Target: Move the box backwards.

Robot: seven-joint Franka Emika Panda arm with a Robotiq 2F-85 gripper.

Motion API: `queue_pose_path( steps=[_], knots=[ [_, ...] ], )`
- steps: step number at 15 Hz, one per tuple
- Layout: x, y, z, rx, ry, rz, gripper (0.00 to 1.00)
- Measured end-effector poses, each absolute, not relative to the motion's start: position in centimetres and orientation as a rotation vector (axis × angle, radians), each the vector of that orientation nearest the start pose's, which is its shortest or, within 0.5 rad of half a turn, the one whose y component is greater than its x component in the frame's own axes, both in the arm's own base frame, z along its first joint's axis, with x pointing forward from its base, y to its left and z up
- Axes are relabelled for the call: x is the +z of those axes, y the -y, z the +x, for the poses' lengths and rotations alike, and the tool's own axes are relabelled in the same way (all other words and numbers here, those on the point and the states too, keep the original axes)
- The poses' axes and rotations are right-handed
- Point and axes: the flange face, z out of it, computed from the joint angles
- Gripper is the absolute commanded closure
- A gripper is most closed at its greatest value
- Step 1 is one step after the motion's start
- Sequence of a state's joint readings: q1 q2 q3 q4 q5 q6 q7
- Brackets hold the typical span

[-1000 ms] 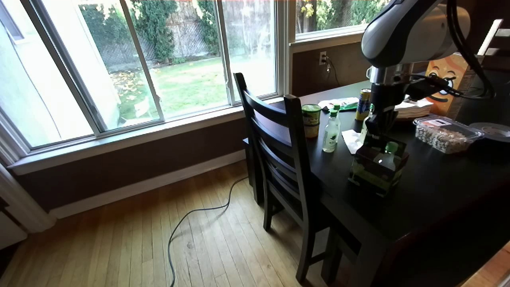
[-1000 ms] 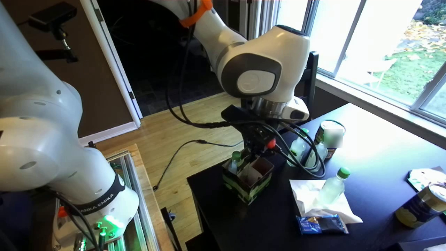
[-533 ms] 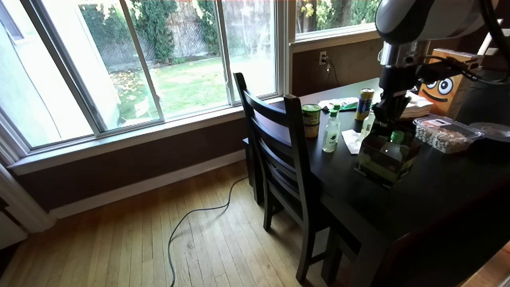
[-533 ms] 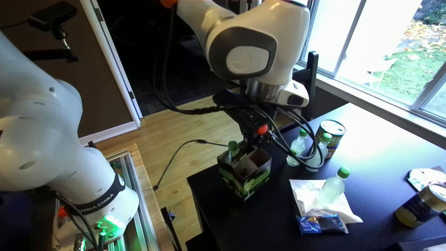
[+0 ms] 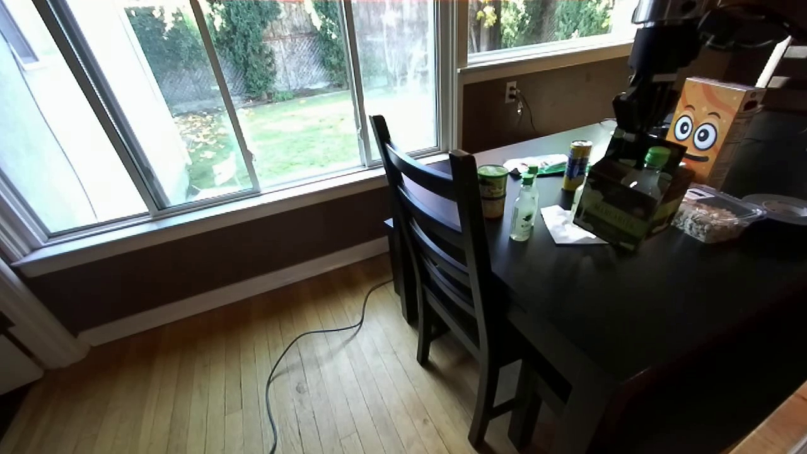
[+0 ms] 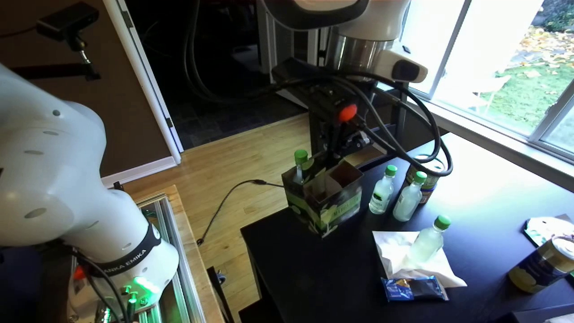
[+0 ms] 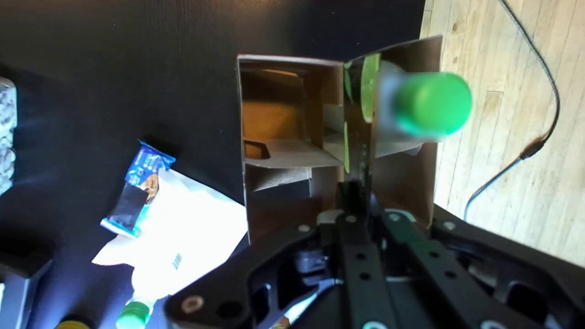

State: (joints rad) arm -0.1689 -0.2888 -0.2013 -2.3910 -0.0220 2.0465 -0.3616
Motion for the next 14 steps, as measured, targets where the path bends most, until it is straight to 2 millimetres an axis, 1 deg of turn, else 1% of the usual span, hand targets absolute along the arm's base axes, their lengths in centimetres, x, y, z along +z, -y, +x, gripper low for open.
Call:
queue_pose_path(
  steps=[4, 6, 7, 9, 12, 14],
  knots=[
    [41.8, 16.3, 41.4, 0.078, 0.020, -3.082, 0.99],
    [42.1, 16.4, 41.7, 0.042, 0.007, -3.090, 0.99],
    [42.6, 16.5, 42.1, 0.012, -0.004, -3.097, 0.99],
    [44.4, 16.5, 43.2, -0.055, -0.040, -3.097, 0.99],
    [47.7, 16.2, 46.0, -0.171, -0.105, -3.071, 0.99],
    [49.6, 16.5, 48.1, -0.239, -0.161, -3.049, 0.99]
  ],
)
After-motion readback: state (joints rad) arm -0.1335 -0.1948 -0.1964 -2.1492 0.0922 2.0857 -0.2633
